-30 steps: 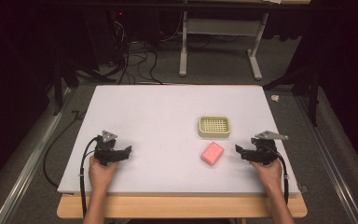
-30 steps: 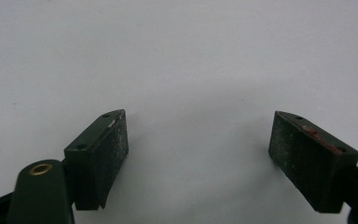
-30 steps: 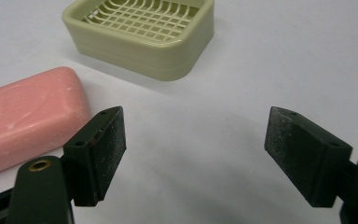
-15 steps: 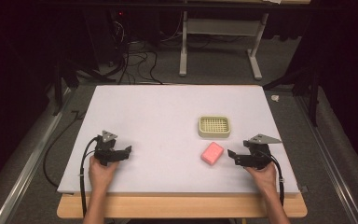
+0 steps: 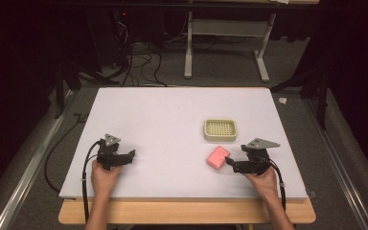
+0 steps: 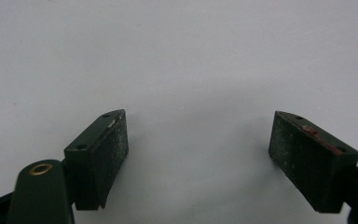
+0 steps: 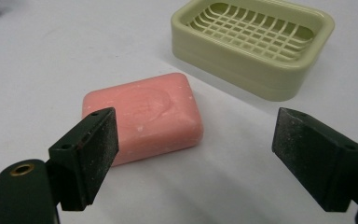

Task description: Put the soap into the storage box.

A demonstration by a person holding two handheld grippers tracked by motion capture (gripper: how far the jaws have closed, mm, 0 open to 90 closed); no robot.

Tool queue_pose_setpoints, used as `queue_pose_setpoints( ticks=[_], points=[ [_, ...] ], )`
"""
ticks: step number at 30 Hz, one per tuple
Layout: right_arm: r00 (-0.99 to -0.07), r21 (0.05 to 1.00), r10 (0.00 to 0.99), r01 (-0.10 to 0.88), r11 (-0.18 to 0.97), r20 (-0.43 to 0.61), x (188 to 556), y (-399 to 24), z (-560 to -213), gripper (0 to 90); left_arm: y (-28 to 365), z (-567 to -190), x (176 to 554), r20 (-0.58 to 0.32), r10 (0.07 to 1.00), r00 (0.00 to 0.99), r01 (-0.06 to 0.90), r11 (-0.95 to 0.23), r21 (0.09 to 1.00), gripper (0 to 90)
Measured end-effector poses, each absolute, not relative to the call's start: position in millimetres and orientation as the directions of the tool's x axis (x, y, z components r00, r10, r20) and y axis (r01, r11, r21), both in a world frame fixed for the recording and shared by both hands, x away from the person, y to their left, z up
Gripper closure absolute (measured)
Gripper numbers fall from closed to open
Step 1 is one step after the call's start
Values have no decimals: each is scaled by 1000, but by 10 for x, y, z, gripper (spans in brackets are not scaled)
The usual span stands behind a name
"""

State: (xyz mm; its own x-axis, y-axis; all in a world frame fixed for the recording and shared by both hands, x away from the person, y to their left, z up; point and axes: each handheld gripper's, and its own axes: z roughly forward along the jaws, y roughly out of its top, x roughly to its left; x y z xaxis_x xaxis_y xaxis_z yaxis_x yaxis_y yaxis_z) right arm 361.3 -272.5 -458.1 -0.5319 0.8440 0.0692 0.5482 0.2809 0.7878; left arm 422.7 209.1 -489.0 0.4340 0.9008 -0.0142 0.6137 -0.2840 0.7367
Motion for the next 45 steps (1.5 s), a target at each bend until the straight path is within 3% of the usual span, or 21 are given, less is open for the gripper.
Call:
queue_pose_setpoints(
  ticks=[26,45],
  points=[
    [-618,774,786,516,367,39,3673,-2370,-4553,132,2091,-4890,4227,-15,901,433,614,-283,737,202],
    [-631,744,776,518,423,-2,3795,-2207,-4605,122,2092,-4890,4227,-15,901,433,614,-283,737,203]
  ],
)
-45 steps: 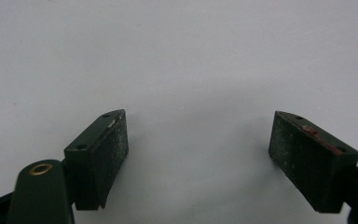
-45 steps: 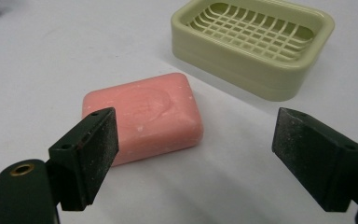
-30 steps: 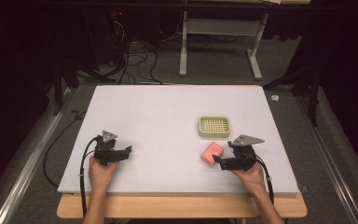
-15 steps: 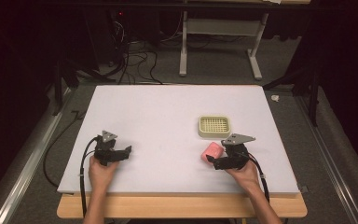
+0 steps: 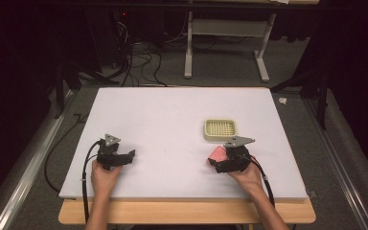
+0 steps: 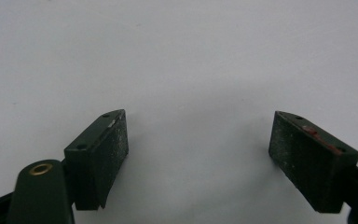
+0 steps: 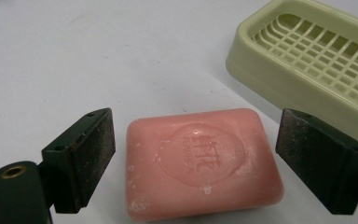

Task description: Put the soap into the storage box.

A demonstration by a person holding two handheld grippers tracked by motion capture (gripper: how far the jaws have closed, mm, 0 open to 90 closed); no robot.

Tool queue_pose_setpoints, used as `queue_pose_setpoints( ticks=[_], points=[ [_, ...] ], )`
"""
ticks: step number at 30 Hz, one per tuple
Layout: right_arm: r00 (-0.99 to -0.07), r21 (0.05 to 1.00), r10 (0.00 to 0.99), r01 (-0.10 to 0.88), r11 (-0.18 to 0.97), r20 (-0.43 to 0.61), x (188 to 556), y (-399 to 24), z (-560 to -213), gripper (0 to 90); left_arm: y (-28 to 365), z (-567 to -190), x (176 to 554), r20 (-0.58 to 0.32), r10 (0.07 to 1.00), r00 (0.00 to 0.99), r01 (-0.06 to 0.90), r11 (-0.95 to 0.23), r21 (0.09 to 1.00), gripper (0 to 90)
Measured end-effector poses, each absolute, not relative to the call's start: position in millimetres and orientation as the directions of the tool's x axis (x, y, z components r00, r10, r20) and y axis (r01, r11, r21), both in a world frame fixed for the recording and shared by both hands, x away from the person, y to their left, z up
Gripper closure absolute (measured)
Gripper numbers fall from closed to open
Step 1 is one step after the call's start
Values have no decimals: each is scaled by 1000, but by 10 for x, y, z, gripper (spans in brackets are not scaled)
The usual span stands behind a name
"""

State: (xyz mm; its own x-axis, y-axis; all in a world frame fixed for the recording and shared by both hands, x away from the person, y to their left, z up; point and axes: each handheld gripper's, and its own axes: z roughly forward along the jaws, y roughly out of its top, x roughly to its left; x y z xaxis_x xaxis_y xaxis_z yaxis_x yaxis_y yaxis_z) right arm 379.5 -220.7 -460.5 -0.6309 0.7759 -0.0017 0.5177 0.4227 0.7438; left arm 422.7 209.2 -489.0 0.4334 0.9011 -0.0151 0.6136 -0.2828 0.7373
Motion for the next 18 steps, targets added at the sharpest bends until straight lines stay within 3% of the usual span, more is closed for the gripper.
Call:
queue_pose_setpoints(
  ticks=[18],
  points=[
    [-634,718,773,539,441,1,3862,-2190,-4707,120,2090,-4890,4226,-14,901,433,613,-283,737,203]
  ],
)
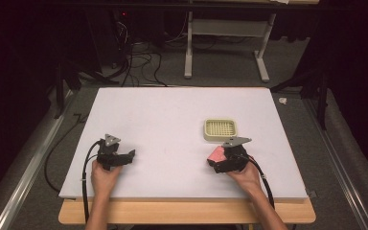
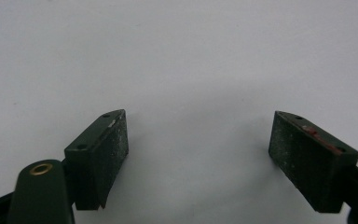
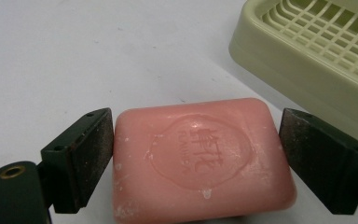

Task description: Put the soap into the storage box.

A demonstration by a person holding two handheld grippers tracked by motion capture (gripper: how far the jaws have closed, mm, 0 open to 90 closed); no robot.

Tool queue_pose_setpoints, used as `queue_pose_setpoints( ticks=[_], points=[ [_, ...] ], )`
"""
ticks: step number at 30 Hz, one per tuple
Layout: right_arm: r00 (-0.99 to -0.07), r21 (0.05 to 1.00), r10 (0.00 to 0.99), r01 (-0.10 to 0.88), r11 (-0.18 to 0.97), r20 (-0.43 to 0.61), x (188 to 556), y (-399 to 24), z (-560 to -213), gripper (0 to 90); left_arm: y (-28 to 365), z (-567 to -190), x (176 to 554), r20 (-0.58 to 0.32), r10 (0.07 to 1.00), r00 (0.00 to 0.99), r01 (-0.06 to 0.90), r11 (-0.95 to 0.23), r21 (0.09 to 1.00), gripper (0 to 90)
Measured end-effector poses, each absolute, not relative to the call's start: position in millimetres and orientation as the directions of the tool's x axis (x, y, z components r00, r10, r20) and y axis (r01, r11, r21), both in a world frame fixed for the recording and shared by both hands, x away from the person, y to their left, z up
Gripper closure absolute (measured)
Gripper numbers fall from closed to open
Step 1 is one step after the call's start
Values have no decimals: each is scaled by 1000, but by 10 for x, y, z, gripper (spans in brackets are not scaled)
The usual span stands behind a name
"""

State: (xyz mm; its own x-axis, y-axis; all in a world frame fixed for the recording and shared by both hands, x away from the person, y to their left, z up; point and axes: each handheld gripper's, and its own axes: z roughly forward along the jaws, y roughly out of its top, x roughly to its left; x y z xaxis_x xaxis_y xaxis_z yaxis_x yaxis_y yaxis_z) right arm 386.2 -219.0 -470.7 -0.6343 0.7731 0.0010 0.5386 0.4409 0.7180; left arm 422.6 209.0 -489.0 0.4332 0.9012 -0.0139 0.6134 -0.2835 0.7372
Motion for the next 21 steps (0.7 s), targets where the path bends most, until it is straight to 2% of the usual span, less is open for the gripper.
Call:
queue_pose_setpoints(
  ticks=[21],
  points=[
    [-645,687,765,556,468,0,3896,-2157,-4789,125,2090,-4890,4225,-14,901,433,613,-284,737,203]
  ],
)
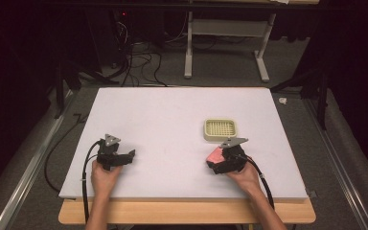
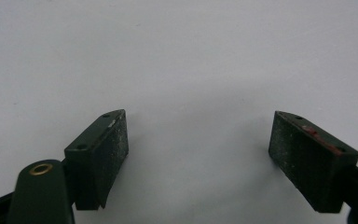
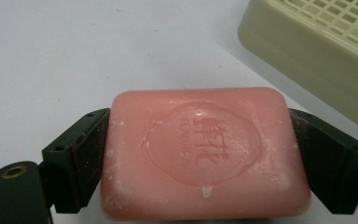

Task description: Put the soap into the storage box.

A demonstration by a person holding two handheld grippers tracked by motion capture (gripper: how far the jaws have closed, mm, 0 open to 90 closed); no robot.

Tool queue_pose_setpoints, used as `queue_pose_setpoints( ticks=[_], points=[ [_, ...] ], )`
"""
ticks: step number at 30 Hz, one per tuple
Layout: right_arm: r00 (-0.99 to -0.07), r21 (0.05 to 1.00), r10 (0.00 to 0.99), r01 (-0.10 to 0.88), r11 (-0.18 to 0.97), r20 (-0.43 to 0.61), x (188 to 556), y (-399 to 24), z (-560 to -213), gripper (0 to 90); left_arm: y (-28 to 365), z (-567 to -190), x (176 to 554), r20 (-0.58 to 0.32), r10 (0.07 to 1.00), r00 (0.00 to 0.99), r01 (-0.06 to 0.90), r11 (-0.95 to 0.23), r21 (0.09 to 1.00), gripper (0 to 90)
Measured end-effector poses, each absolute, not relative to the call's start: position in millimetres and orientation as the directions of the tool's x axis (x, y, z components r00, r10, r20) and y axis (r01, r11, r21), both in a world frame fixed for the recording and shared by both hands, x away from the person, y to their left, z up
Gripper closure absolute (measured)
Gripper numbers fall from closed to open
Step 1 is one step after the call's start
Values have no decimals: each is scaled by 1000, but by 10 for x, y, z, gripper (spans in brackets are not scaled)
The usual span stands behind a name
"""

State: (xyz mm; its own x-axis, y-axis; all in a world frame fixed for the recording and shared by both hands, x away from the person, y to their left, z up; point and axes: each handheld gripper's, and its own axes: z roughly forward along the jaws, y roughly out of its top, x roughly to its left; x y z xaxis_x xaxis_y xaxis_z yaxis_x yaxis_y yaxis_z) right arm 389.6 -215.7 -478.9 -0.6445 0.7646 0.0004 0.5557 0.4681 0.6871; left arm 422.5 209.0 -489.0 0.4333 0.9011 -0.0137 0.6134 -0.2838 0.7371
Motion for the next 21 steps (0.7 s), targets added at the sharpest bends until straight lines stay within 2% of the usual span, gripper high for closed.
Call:
queue_pose_setpoints(
  ticks=[21],
  points=[
    [-670,679,742,540,497,-9,3892,-2124,-4814,135,2091,-4890,4226,-14,901,433,614,-283,737,203]
  ],
)
